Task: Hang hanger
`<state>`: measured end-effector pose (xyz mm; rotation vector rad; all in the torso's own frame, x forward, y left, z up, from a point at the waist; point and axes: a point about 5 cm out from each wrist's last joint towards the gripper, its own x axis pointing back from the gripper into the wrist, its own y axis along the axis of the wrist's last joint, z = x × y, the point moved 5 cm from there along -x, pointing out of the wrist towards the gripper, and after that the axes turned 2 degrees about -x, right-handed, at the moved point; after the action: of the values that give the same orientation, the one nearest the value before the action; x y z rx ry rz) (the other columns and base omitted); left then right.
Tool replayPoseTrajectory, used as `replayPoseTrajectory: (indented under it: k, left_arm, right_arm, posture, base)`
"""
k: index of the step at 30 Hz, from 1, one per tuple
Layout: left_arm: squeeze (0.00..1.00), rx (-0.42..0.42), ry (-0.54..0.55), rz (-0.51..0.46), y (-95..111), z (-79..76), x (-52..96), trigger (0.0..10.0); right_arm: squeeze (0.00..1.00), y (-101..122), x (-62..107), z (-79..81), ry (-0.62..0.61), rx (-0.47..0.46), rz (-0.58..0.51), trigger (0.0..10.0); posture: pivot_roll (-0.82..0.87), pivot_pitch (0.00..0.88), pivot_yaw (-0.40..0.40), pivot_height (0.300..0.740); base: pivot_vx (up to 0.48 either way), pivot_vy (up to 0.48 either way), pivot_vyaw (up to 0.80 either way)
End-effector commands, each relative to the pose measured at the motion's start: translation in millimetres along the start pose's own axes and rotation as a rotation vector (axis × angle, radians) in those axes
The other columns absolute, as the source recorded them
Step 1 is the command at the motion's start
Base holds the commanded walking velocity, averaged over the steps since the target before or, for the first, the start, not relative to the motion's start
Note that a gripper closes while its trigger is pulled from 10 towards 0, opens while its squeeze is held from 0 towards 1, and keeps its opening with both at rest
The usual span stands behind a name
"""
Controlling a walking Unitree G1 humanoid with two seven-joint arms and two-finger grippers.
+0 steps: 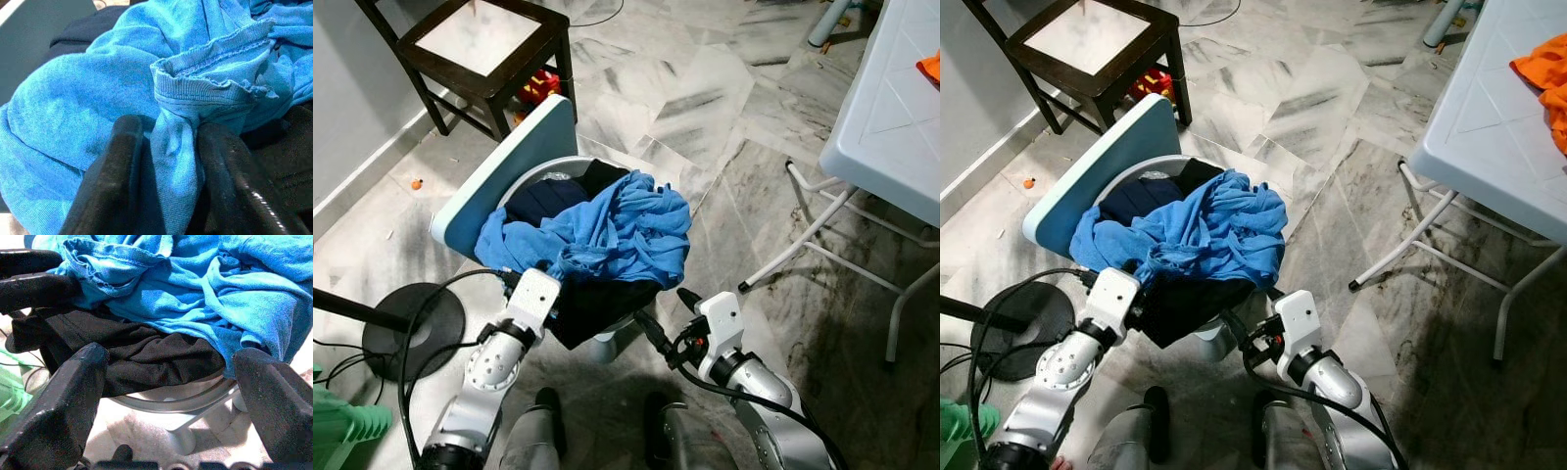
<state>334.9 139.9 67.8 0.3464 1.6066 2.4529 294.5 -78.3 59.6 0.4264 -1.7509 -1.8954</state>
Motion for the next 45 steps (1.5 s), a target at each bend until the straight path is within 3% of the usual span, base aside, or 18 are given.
replayPoseTrajectory:
  k: [1,15,22,31,37,43,44,45]
  left_arm:
    - [0.00,0.001,-0.006,0.025,-11,-2.0,4.1,0.0]
    - [0.00,0.010,0.008,-0.043,-2,-1.5,0.8,0.0]
    - [0.00,-0.034,0.090,-0.069,4,21.5,-3.2,0.0]
    - [0.00,-0.082,0.134,-0.091,10,37.6,-6.6,0.0]
    - [0.00,-0.165,0.229,-0.119,22,69.2,-12.7,0.0]
    - [0.00,-0.198,0.242,-0.100,21,76.3,-17.7,0.0]
    - [0.00,-0.193,0.229,-0.096,20,73.9,-18.9,3.5]
    - [0.00,-0.188,0.207,-0.091,18,68.9,-20.5,3.5]
  right_arm:
    - [0.00,-12,4.8,-1.2,-0.010,-0.014,0.036,10.0]
    - [0.00,-11,5.1,-2.2,-0.011,-0.012,0.036,10.0]
    - [0.00,-11,6.0,-2.0,-0.014,-0.013,0.035,10.0]
    - [0.00,-12,7.8,-1.3,-0.013,-0.014,0.036,10.0]
    - [0.00,-11,7.1,-0.9,-0.011,-0.012,0.036,10.0]
    - [0.00,-11,6.6,-0.1,-0.007,-0.010,0.038,10.0]
    - [0.00,-11,6.6,0.0,-0.006,-0.010,0.039,10.0]
    - [0.00,-11,6.6,0.1,-0.005,-0.009,0.039,10.0]
  posture:
    - [-0.02,0.334,-0.046,0.740]
    - [-0.03,0.331,-0.050,0.740]
    - [-0.03,0.334,-0.051,0.740]
    - [-0.03,0.339,-0.054,0.740]
    - [-0.03,0.343,-0.063,0.740]
    - [-0.03,0.345,-0.066,0.740]
    - [-0.03,0.345,-0.066,0.740]
    - [-0.03,0.347,-0.069,0.740]
  base:
    - [0.000,0.000,0.00]
    - [0.000,0.000,0.00]
    - [0.000,0.000,0.00]
    - [0.000,0.000,0.00]
    - [0.000,0.000,0.00]
    - [0.000,0.000,0.00]
    - [0.000,0.000,0.00]
    - [0.000,0.000,0.00]
